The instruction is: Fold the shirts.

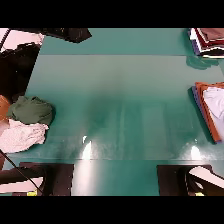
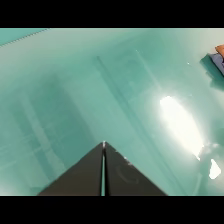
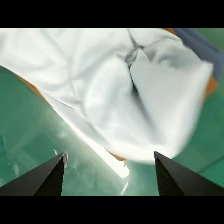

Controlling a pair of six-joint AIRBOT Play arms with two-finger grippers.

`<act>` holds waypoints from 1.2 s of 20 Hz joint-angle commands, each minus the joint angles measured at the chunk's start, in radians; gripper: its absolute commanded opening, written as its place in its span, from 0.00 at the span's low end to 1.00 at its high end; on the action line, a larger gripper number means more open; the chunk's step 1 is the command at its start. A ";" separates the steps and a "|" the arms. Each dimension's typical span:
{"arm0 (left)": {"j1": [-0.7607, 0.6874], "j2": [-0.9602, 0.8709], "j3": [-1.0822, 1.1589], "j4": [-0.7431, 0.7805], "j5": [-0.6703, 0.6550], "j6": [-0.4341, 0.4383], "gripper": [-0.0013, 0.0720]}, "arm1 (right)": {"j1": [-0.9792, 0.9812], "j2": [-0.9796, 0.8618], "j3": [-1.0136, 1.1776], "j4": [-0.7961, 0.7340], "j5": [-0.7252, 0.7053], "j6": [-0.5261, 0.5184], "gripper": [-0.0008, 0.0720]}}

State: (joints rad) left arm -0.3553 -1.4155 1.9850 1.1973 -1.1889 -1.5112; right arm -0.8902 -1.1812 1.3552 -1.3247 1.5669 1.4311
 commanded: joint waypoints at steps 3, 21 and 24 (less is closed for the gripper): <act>0.000 0.000 0.000 0.000 -0.002 0.026 0.05 | -0.083 0.100 -0.064 0.109 -0.061 0.010 0.87; 0.000 0.001 0.000 -0.002 0.003 0.026 0.05 | 0.951 0.010 0.159 0.303 -0.307 0.008 0.03; 0.000 0.001 0.000 -0.002 0.003 0.026 0.05 | 0.984 -0.021 0.159 0.303 -0.307 0.008 0.03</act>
State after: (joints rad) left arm -0.3553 -1.4155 1.9850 1.1957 -1.1866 -1.4857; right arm 0.0387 -1.1713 1.5131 -1.0237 1.2659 1.4395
